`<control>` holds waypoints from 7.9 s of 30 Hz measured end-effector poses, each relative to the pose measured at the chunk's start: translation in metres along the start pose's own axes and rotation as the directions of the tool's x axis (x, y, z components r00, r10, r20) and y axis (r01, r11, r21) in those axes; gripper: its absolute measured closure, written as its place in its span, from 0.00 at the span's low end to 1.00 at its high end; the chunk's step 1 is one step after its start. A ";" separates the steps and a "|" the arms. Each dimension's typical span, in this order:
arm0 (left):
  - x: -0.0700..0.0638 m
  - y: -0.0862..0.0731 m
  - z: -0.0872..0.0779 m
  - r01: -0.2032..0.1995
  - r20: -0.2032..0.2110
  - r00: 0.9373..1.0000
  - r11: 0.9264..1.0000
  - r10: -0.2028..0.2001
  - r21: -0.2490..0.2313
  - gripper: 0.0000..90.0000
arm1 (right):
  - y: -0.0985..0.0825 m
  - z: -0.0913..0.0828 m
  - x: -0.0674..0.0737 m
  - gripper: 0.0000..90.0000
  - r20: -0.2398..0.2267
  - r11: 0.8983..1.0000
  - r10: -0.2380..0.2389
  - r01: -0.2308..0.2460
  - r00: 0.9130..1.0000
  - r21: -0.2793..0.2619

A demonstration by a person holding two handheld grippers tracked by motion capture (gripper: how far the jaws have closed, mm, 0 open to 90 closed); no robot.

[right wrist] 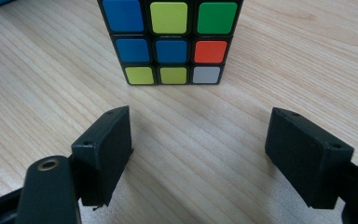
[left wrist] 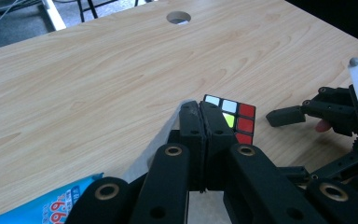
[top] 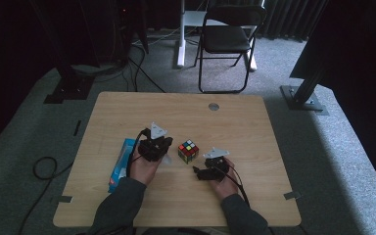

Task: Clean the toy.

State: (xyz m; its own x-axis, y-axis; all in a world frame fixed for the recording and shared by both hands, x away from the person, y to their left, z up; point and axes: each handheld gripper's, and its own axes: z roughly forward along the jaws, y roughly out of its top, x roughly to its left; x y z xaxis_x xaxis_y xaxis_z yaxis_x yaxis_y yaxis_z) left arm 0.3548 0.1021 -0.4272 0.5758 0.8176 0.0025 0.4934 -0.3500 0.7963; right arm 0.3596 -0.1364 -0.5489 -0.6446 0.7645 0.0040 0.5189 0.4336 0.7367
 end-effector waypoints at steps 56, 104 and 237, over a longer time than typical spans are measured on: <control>-0.022 0.024 0.049 -0.037 0.148 0.988 0.999 0.032 0.025 0.98 | 0.000 0.000 0.000 0.25 -0.002 1.000 -0.002 0.002 1.000 -0.001; -0.023 -0.048 0.061 0.044 -0.009 0.999 0.978 -0.043 0.203 0.48 | 0.000 0.000 0.000 0.25 -0.001 1.000 -0.001 0.001 1.000 0.001; -0.030 -0.011 0.069 -0.063 0.084 0.995 0.984 0.049 0.169 0.92 | 0.023 0.023 0.009 0.38 -0.062 0.999 -0.031 0.029 0.998 -0.037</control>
State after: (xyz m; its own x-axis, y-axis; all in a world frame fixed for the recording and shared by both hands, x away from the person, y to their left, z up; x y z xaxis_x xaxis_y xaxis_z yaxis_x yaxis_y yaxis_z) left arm 0.3768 0.0497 -0.4781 0.6521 0.7581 -0.0088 0.5591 -0.4731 0.6808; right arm 0.3789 -0.1088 -0.5473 -0.6939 0.7198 0.0225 0.4789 0.4378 0.7609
